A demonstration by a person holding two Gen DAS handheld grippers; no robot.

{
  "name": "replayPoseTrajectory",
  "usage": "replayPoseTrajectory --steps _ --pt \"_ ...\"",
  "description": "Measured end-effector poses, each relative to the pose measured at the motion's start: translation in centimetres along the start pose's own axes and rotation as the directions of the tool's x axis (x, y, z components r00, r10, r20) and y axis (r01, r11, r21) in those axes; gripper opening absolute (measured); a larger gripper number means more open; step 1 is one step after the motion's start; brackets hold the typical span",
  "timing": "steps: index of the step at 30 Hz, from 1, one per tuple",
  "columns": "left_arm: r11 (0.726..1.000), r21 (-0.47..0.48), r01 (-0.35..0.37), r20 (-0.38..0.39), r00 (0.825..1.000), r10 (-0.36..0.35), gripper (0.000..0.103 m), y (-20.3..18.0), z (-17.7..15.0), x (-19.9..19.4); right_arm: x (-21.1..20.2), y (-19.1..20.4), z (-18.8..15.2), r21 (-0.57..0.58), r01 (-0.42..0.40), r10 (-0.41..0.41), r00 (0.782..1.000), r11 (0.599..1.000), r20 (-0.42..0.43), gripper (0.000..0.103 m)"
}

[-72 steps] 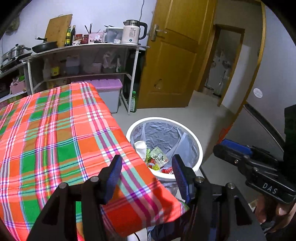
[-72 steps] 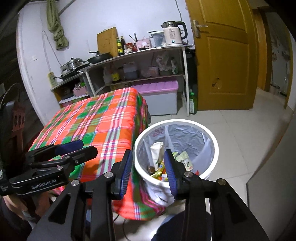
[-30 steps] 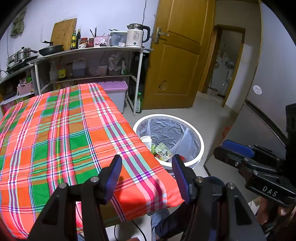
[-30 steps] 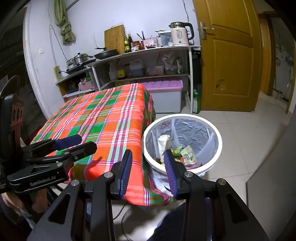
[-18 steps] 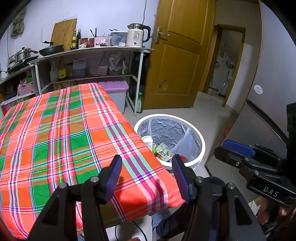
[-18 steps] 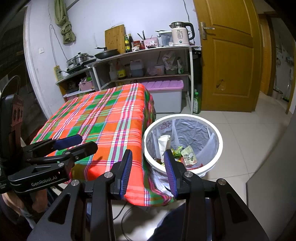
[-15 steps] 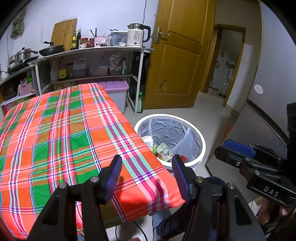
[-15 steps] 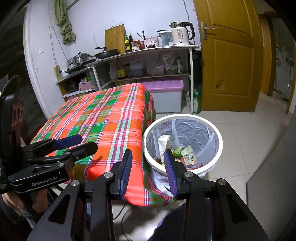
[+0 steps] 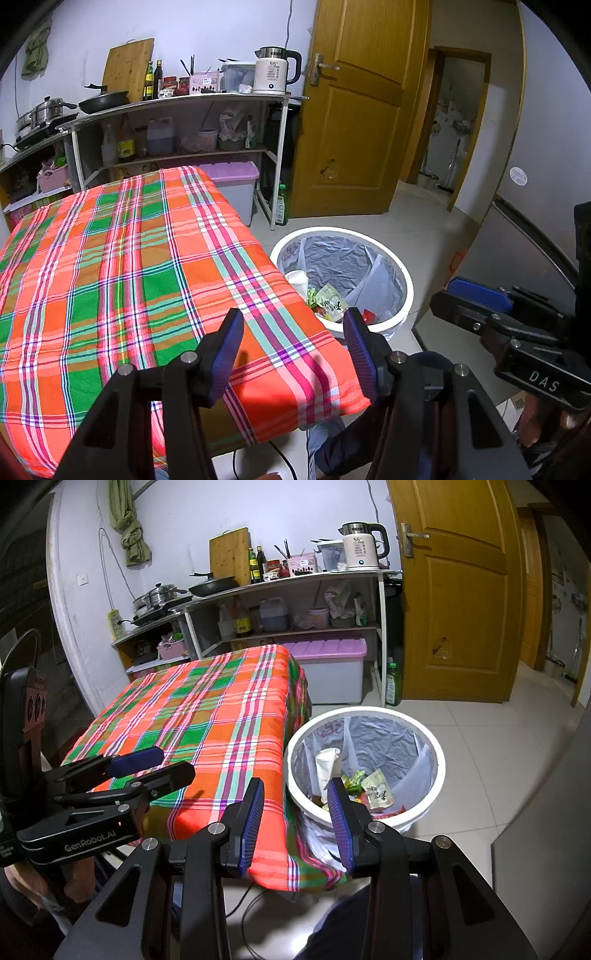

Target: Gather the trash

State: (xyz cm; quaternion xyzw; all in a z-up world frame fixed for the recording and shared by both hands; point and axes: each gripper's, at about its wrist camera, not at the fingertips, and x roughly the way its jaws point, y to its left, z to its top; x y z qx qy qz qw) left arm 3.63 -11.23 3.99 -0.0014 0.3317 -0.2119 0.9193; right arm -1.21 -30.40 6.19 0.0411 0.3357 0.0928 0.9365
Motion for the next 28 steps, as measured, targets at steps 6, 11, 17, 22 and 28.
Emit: replayPoseTrajectory --steps 6,11,17,22,28 --pt "1.000 0.001 -0.003 -0.001 1.000 0.003 0.058 -0.09 -0.01 0.01 0.05 0.01 0.02 0.000 0.000 0.000 1.000 1.000 -0.001 0.037" --pt "1.000 0.002 -0.012 -0.005 1.000 0.012 0.058 -0.13 -0.04 0.18 0.06 0.03 0.01 0.001 0.000 0.000 1.000 1.000 -0.002 0.037" --pt "1.000 0.002 -0.012 -0.010 1.000 0.012 0.058 -0.23 -0.23 0.27 0.08 0.04 0.00 0.001 0.000 0.000 1.000 1.000 -0.004 0.037" --pt "1.000 -0.001 -0.005 -0.008 1.000 0.005 0.058 -0.34 -0.34 0.24 0.13 0.00 0.01 0.001 0.000 0.000 1.000 1.000 -0.004 0.037" --pt "1.000 -0.005 -0.002 -0.012 1.000 0.002 0.058 -0.53 -0.34 0.33 0.33 -0.21 -0.15 0.003 0.000 0.000 1.000 1.000 -0.004 0.037"
